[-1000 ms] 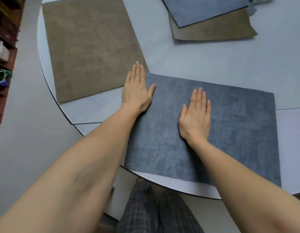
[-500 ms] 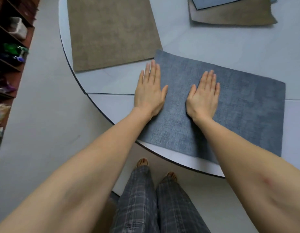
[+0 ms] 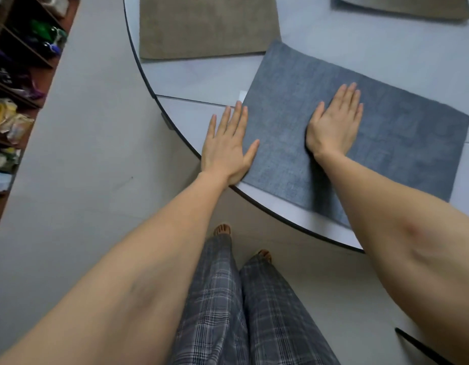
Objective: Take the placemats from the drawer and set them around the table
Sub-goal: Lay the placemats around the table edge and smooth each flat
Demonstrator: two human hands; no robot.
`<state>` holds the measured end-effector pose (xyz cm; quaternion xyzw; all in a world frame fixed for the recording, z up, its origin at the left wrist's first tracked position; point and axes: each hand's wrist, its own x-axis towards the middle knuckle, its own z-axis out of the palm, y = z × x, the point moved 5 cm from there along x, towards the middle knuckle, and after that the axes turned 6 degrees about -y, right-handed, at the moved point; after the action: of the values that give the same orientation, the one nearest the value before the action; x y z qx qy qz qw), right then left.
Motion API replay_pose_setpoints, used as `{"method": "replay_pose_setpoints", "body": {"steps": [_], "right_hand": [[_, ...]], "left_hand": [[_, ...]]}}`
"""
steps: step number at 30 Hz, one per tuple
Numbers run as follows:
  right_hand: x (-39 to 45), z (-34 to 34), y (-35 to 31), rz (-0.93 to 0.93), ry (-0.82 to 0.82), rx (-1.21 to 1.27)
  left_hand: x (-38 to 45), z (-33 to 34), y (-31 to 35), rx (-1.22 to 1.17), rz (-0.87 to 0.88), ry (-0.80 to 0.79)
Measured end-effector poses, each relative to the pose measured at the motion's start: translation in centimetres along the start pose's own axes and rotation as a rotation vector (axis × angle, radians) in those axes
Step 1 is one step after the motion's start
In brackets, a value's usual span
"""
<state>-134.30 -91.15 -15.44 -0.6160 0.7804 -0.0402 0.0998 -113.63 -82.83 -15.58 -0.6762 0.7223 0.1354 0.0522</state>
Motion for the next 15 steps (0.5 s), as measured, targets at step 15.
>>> {"method": "replay_pose_setpoints", "body": {"steps": [15], "right_hand": [[-0.3,0.0,1.2,-0.221,-0.126,-0.051]], "left_hand": [[3.9,-1.1,3.6,0.03,0.07,-0.036]]}}
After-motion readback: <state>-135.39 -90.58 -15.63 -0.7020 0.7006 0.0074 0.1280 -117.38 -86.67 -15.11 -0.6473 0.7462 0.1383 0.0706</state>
